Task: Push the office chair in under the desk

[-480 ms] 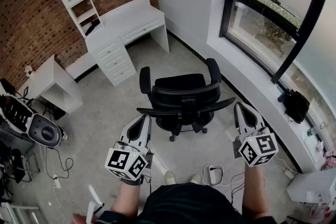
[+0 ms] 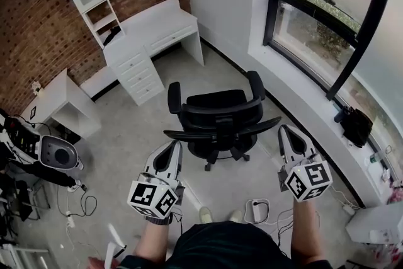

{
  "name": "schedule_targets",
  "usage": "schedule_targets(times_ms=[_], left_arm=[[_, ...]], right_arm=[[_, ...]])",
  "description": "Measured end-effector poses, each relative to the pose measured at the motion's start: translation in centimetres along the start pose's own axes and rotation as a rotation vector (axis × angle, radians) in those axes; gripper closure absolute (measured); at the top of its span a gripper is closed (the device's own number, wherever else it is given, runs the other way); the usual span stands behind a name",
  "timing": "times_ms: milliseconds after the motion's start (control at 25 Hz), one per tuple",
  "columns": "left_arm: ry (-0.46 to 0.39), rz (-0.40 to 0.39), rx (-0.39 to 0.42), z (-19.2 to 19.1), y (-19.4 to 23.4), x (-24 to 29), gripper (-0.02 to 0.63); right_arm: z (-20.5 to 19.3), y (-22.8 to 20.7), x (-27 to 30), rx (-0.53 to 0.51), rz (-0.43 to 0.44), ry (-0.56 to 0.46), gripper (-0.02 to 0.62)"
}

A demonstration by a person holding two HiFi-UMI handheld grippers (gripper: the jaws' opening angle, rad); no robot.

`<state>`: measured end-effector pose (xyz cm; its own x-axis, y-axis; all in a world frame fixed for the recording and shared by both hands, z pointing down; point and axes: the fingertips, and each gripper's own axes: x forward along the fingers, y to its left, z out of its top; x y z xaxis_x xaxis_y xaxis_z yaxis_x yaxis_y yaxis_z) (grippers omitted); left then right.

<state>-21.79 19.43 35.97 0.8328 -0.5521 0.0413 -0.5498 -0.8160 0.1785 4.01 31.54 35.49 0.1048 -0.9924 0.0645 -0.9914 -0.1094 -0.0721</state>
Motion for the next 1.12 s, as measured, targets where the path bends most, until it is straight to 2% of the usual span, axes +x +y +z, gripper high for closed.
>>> schedule_targets(times_ms=[320, 440, 560, 640, 800, 1120], left_arm=[[0.022, -0.024, 0.037, -1.5, -0.3, -0.2, 0.6], [0.048, -0.058, 0.085, -3.1, -0.6, -0.3, 0.6], [0.08, -0.09, 0.148, -4.9, -1.2, -0.5, 0.598], [0.092, -0.096, 0.16, -5.6, -1.3, -0.7, 0.598], [0.129, -0.092, 0.196, -6.6, -1.2, -0.4, 0.598], [0.204, -0.04, 0.251, -8.8, -0.6, 0.0, 0.598]], right_arm=[[-1.2, 0.4, -0.2, 0.02, 0.038, 0.025, 0.591], [-2.4, 0.9, -0.1, 0.02, 0.097, 0.047, 0.591], [-3.9, 1.7, -0.3, -0.025, 0.161, 0.076, 0.589], [-4.9, 1.8, -0.3, -0.041, 0.194, 0.098, 0.588], [-7.4, 0.4, -0.3, -0.108, 0.201, 0.172, 0.549], [-10.1, -2.2, -1.1, -0.184, 0.232, 0.247, 0.541]])
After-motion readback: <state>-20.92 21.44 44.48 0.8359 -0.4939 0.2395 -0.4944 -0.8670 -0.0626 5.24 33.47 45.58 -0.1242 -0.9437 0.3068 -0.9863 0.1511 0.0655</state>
